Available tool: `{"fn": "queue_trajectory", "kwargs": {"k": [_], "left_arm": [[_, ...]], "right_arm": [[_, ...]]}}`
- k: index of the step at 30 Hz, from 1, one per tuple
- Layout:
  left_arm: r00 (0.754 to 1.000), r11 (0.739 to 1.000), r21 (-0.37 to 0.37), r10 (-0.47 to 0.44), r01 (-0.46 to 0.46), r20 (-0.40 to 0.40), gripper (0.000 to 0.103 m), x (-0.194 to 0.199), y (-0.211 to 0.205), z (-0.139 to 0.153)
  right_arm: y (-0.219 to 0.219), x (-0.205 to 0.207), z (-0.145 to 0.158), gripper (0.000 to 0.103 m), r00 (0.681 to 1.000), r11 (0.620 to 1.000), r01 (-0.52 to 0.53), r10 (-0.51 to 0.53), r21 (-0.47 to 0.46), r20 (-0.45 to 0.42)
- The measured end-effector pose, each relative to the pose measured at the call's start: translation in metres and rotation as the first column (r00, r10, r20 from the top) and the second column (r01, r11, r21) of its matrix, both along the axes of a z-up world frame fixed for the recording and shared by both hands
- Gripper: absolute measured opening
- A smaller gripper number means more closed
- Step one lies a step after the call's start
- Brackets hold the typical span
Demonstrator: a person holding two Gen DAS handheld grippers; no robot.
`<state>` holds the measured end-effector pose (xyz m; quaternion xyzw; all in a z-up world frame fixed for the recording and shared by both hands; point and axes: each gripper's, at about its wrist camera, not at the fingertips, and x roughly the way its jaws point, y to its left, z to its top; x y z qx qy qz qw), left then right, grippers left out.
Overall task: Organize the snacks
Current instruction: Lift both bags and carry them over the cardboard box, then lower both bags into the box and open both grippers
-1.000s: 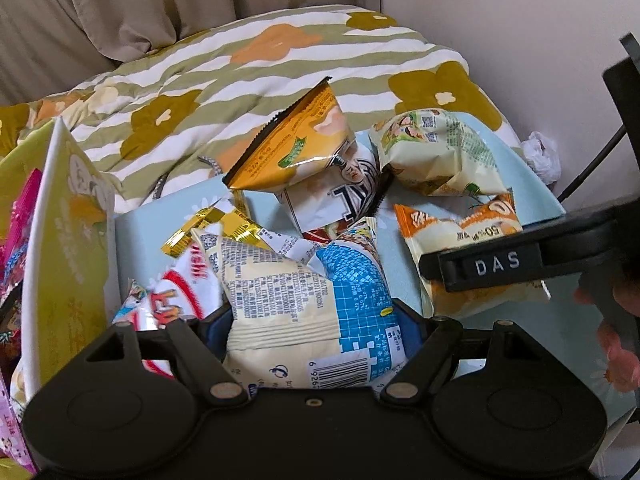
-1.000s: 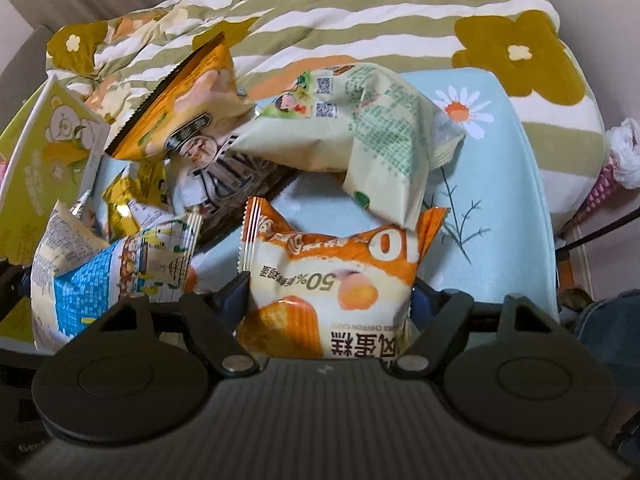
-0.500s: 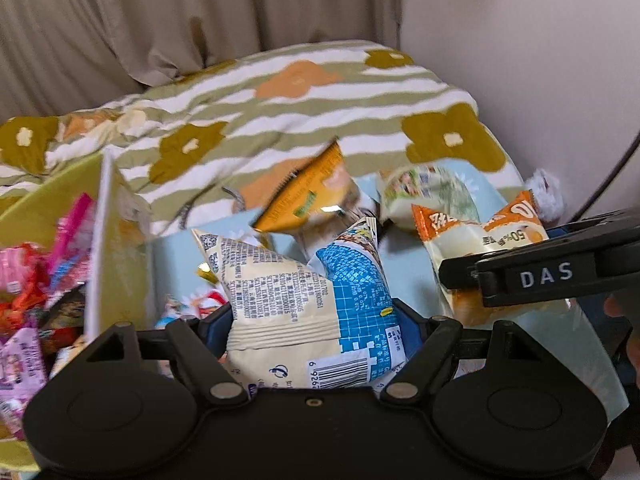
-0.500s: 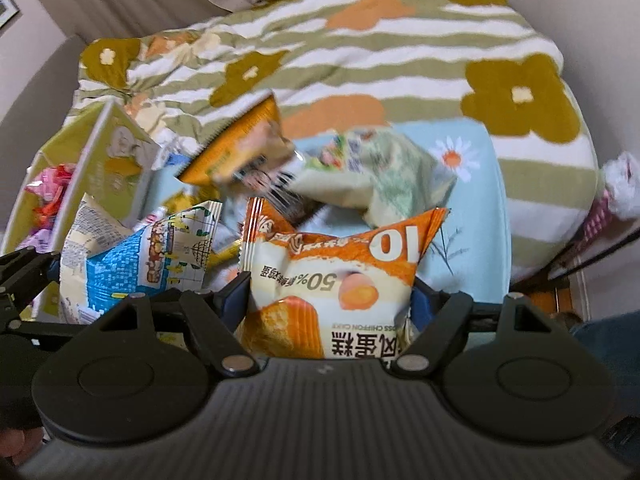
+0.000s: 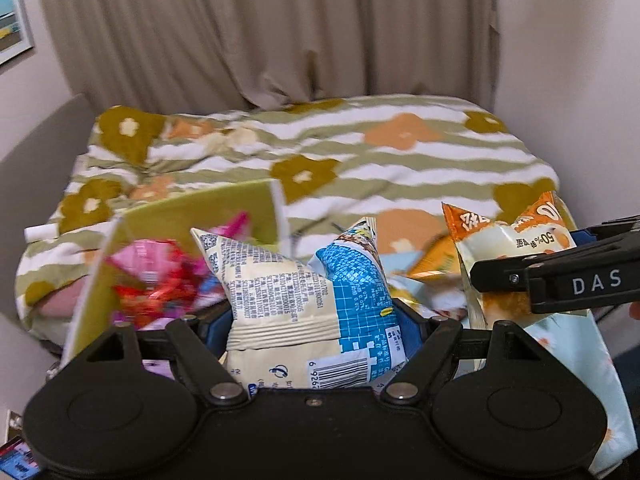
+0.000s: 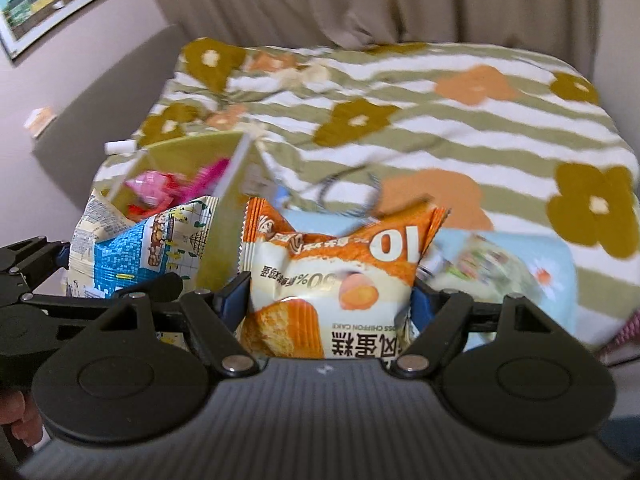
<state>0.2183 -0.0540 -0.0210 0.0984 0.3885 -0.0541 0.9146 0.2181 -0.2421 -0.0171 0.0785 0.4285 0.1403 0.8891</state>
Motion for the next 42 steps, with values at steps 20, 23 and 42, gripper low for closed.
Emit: {"fn": "queue_trajectory", "kwargs": {"k": [20,23,42], "left_arm": [[0.989,0.99,-0.047,0.133,-0.136,-0.063,0.082,0.08,0.175,-0.006],[0.988,0.991,-0.06,0.116,-0.123,-0.099,0.087,0.091,0.183,-0.018],[0.993,0.993,-0.111,0.037,-0.05,-0.115,0.103,0.083,0.21,-0.025]], "right_arm": [[0.175,0.084,0.012,0.093,0.999,0.999,-0.047,0.047,0.007,0.014],[0.188,0.093,0.004,0.093,1.0,1.0,-0.03,0.03,-0.002,-0.008],[0.208,0.105,-0.007,0.095,0.998,0.998,0.055,-0.056,-0.035,-0.04]]}}
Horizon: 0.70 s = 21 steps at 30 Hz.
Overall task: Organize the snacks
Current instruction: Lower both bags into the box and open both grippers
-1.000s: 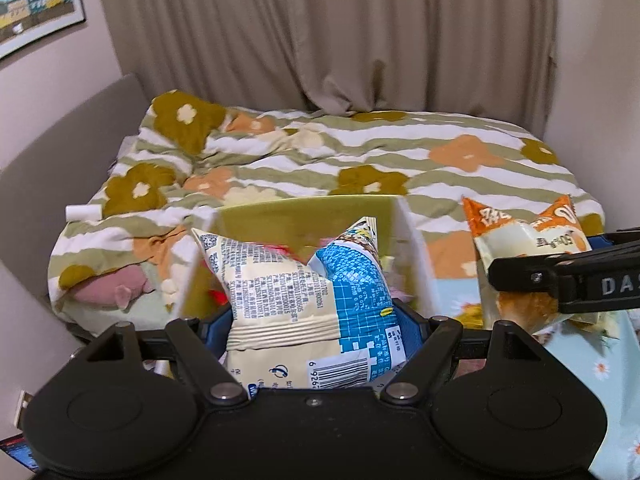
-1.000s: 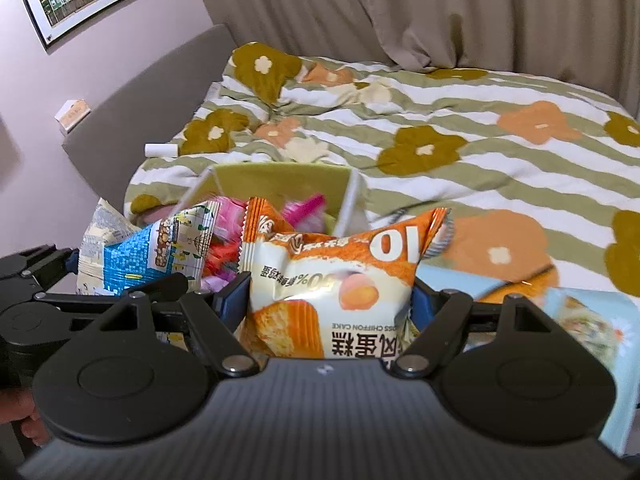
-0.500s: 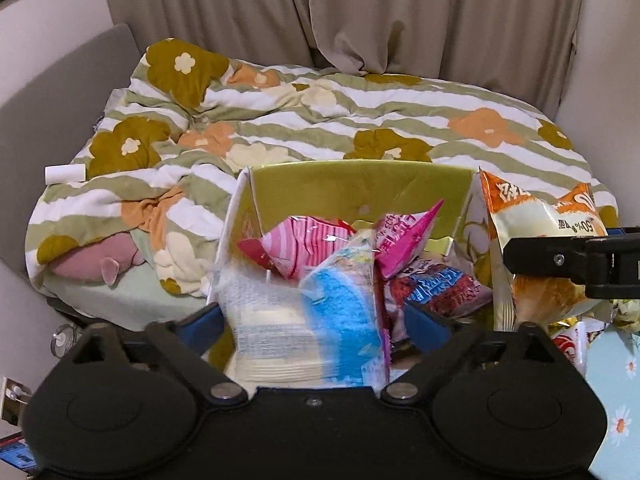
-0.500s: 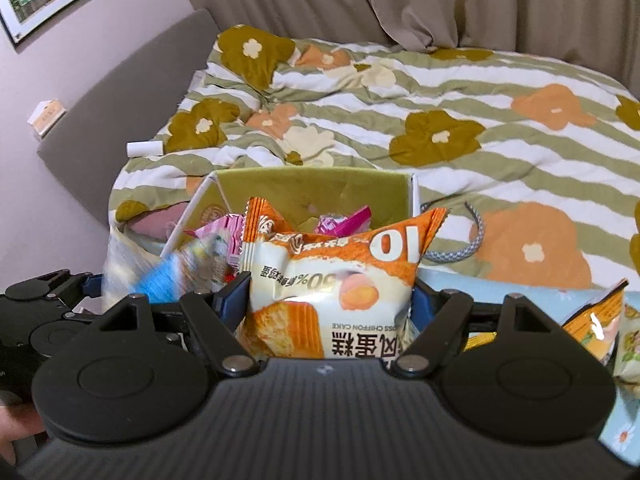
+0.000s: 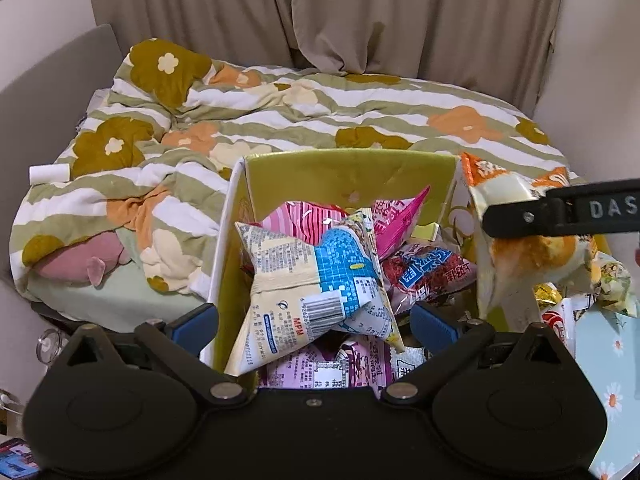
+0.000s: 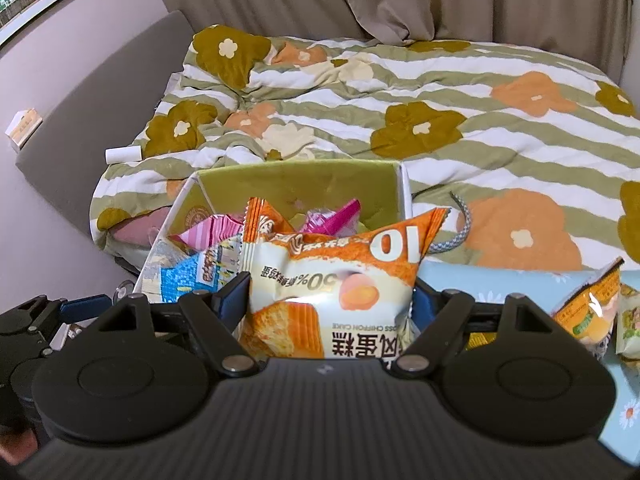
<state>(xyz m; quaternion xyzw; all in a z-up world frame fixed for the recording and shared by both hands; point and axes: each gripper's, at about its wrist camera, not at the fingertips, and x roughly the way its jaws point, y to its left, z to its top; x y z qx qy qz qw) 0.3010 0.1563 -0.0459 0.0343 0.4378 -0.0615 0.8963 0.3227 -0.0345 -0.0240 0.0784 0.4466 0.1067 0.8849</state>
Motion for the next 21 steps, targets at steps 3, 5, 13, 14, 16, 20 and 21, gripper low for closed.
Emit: {"fn": "queue_trajectory", "kwargs": {"k": [3,5,13,14,16,20,21], "left_arm": [[1.0,1.0,-0.004,0.008,-0.008,0.014,0.103,0.002,0.002,0.004],[1.0,1.0,-0.005,0.016,-0.016,0.021,0.103,0.005,0.003,0.005],[0.999,0.999,0.009,0.047,-0.047,0.017,0.103,0.013,0.002,0.003],[0.999,0.999,0.009,0.047,-0.047,0.015,0.103,0.013,0.003,0.001],[0.999,0.999,0.003,0.05,-0.05,0.01,0.103,0.012,0.003,-0.001],[0.999,0.999,-0.004,0.054,-0.054,0.004,0.103,0.008,0.003,-0.004],[0.998,0.998,-0.003,0.055,-0.055,0.003,0.103,0.007,0.004,-0.004]], "right_arm": [[0.006,0.01,0.0,0.095,1.0,1.0,-0.012,0.012,-0.002,0.0],[0.009,0.017,-0.002,0.096,1.0,1.0,-0.021,0.021,-0.001,0.0],[0.019,0.04,-0.016,0.103,0.999,0.999,-0.033,0.033,0.029,-0.003],[0.019,0.039,-0.016,0.103,1.0,0.999,-0.027,0.027,0.024,0.011],[0.019,0.036,-0.015,0.103,0.999,0.999,-0.037,0.037,0.003,0.03],[0.02,0.027,-0.015,0.103,0.996,0.997,-0.05,0.054,-0.065,0.069],[0.02,0.025,-0.014,0.103,0.996,0.996,-0.051,0.056,-0.073,0.075]]}}
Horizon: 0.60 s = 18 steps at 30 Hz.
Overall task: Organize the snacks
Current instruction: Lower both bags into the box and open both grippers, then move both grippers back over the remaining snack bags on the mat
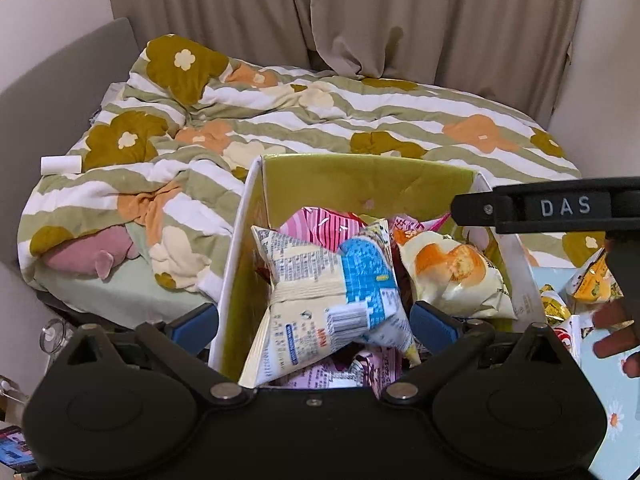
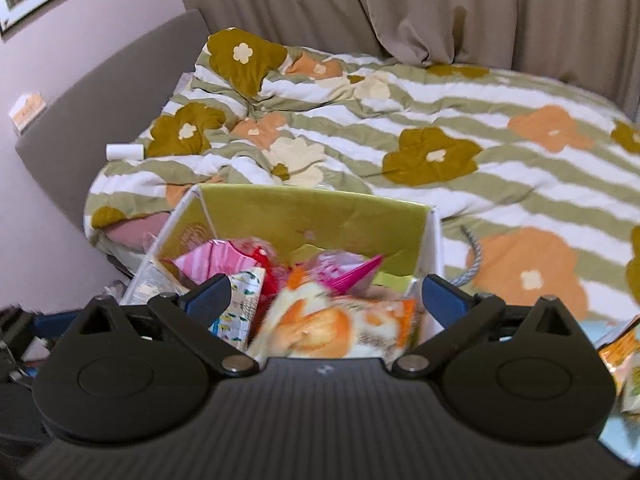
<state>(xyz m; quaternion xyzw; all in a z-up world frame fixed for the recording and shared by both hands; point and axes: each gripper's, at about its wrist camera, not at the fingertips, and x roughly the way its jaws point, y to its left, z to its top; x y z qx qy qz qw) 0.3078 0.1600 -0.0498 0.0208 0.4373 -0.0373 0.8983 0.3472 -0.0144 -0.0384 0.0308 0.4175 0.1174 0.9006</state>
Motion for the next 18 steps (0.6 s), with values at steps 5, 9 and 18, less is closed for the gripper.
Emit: {"fn": "queue_trajectory", "kwargs": {"k": [5,9,18], "left_arm": [[1.0,1.0,0.007,0.002,-0.003,0.012,0.103,-0.005,0.001,0.005],[0.999,1.0,0.009,0.001,-0.002,0.043,0.103,-0.013,0.001,0.017],[0.991,0.998,0.011,-0.059,0.058,0.118,0.103,-0.035,-0.014,0.044]], "right_arm": [[-0.005,-0.01,0.006,0.103,1.0,0.999,-0.005,0.005,0.038,-0.008],[-0.007,-0.02,0.016,0.103,1.0,0.999,-0.005,0.005,0.05,-0.004],[-0.024,-0.058,0.045,0.103,0.998,0.997,0.032,-0.036,0.075,0.048]]}}
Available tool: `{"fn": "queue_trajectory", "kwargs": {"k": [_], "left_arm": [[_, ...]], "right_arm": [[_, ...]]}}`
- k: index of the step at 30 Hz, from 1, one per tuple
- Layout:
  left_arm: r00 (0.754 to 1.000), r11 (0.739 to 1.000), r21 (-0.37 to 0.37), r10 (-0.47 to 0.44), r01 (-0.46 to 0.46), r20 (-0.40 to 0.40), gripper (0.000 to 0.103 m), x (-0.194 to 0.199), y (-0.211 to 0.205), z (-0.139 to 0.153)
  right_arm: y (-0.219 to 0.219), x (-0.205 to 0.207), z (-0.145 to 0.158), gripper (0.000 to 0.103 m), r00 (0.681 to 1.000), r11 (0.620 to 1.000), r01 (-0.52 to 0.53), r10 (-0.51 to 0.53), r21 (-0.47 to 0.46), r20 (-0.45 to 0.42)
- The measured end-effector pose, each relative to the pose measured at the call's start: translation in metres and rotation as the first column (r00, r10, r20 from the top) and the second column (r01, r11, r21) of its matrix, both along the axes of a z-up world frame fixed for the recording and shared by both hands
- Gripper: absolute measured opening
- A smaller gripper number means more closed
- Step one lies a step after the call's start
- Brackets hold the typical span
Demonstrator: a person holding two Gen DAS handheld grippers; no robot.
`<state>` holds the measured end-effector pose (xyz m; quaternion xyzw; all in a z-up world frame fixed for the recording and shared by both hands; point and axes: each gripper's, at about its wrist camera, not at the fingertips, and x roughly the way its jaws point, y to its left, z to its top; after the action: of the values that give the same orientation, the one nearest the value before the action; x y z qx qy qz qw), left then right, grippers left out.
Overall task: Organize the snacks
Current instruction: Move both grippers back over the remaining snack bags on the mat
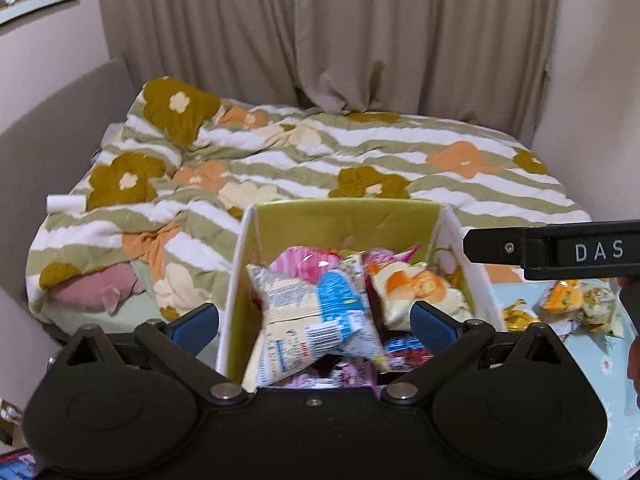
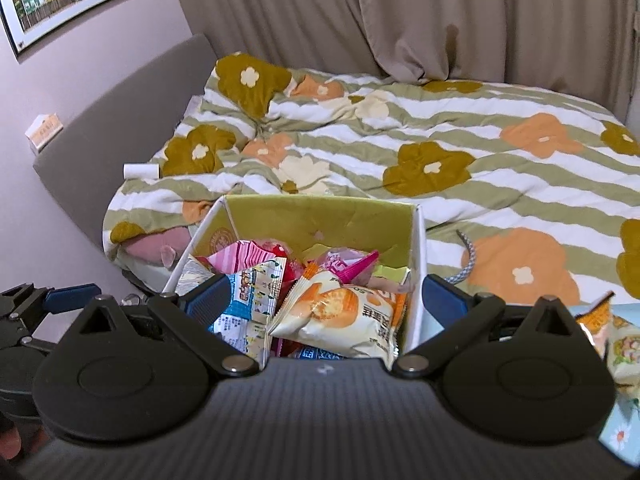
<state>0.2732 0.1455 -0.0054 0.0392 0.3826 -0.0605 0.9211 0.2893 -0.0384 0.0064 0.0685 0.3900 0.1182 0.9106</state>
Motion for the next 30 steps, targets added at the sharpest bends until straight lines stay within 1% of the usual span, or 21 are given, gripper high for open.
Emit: {"fn": "queue_trajectory", "kwargs": {"k": [6,11,16,21,23,28,30], "left_arm": [[0.994,0.994,-0.015,-0.105,0.106,0.037,0.103,-0.012,-0.028,0.011],[0.981,0.983,-0.017,-0.181,0.182,0.069,0.103,-0.019,-0.059,0.017],[0.969,0.971,-0.019,-0.235,0.237,0.074,0.103,-0.023,-0.099,0.019],[0.962,0.964,-0.01,-0.263,0.264,0.07,0.103,-0.02,-0.145,0.016],[0.96,0.961,-0.015,-0.274,0.275,0.058,0.103,-0.016,-0.165,0.013],[0.95,0.951,0.018,-0.308,0.307,0.045,0.103,-0.004,-0.216,0.003],[0.947,0.948,0.017,-0.32,0.319,0.034,0.103,0.003,-0.234,-0.003]], "right_arm": [[-0.03,-0.033,0.018,0.103,0.996,0.996,0.084,-0.084,-0.008,0.038],[-0.07,-0.058,0.029,0.103,0.984,0.986,0.164,-0.163,-0.016,0.065],[-0.116,-0.075,0.033,0.103,0.97,0.972,0.232,-0.229,-0.028,0.076],[-0.166,-0.082,0.03,0.103,0.959,0.96,0.279,-0.276,-0.036,0.068],[-0.188,-0.081,0.027,0.103,0.956,0.956,0.29,-0.288,-0.042,0.054],[-0.243,-0.072,0.011,0.103,0.945,0.944,0.327,-0.328,-0.045,0.0],[-0.261,-0.067,0.004,0.103,0.942,0.941,0.335,-0.336,-0.048,-0.018]]}}
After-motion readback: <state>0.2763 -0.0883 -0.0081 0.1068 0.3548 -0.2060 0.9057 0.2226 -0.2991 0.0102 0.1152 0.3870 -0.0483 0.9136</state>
